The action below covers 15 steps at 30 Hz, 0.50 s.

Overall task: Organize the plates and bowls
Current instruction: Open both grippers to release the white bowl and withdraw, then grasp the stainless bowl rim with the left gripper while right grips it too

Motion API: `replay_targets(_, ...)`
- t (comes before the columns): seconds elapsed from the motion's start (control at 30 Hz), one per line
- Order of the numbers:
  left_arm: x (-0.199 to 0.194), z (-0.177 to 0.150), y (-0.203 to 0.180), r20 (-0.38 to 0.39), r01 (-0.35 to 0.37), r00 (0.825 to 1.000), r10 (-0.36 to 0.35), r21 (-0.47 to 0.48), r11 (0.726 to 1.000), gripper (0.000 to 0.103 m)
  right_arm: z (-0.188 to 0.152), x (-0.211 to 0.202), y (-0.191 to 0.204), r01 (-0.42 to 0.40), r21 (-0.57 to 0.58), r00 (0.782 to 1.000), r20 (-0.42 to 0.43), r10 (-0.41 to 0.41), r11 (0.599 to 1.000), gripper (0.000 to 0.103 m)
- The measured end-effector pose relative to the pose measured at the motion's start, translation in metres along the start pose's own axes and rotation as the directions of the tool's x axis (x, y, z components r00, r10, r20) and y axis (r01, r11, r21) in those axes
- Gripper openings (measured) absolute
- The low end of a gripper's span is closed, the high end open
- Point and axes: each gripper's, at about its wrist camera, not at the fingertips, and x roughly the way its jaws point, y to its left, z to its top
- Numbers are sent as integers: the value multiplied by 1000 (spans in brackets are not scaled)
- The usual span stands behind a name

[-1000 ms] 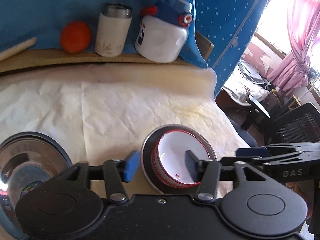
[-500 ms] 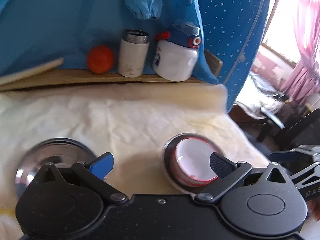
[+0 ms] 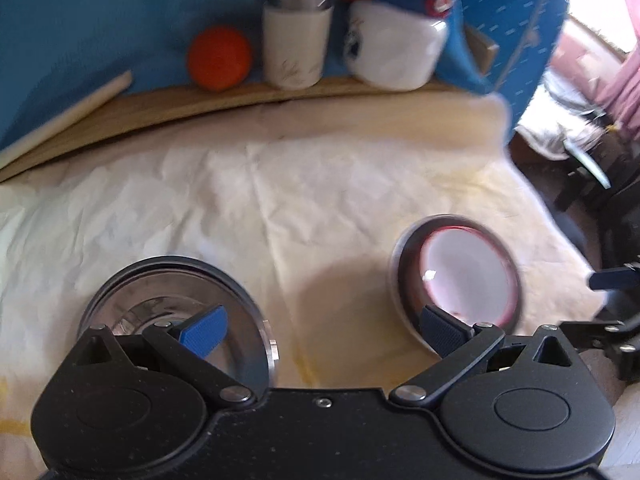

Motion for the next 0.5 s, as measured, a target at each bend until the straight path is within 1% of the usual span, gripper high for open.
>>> replay_targets(0.07,10,9,6,-39,-17,999,17,-1,1000,102,7,5,-4,3,24,999,-35,-2,1000,103)
replay_targets(0.17,19,20,13,-69,-11,998,10,-8,1000,102,17,9,-7,26,31,998,-51,-25,999,103)
replay_targets(0.3,30,35,16,-88,27,996,-31,-48,998,102,32,16,-13,48,48,996,-76,-44,998,103)
replay_targets(0.4,39,39,14,-107,36,993,-41,-51,998,102,39,27,-15,76,48,993,-99,-71,996,103)
replay_targets(0.5,49,38,9,-129,29,991,-33,-32,999,102,43,35,-16,88,44,989,-119,-83,995,103)
